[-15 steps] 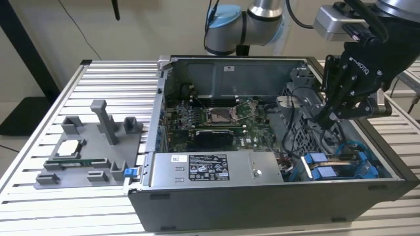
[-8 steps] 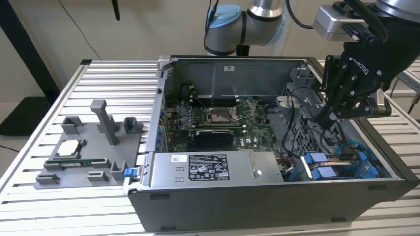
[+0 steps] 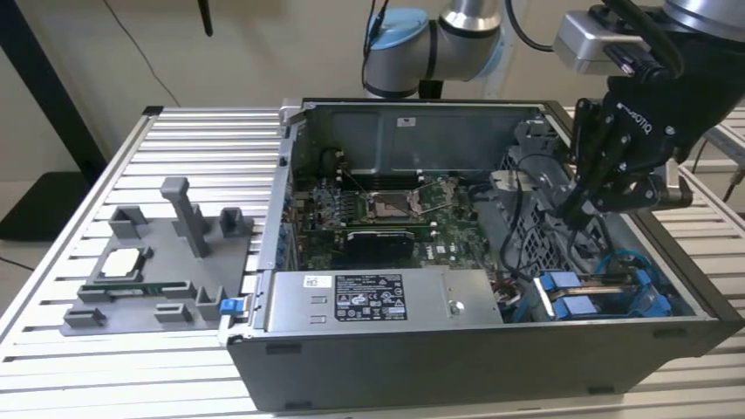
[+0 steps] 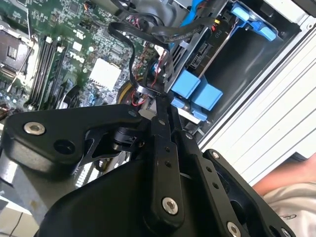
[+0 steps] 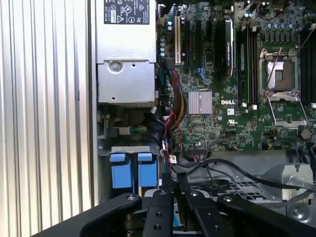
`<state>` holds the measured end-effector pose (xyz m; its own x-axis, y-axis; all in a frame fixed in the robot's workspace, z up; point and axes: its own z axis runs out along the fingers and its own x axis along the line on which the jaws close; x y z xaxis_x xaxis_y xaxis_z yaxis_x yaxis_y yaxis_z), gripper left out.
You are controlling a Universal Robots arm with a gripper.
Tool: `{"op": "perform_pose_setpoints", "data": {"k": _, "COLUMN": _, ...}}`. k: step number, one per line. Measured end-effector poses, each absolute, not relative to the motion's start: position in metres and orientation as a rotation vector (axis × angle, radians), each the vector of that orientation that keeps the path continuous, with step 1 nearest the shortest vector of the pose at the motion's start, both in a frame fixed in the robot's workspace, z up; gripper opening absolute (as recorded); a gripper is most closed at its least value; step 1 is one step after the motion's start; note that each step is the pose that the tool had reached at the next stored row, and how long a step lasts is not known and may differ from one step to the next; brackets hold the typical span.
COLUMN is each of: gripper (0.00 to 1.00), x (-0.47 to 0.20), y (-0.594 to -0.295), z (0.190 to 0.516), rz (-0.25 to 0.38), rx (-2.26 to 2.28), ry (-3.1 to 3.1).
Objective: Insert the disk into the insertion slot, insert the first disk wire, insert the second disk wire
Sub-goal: 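Insert the second disk wire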
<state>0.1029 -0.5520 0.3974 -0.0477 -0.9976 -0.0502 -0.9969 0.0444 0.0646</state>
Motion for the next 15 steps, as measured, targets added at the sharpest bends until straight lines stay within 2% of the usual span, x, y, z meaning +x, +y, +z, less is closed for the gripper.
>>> {"op": "perform_pose_setpoints", "data": {"k": 15, "gripper": 0.0, "x": 0.114, "y": -0.561, "z": 0.372, "rz": -0.125, "rx": 2.164, "ry": -2.266}}
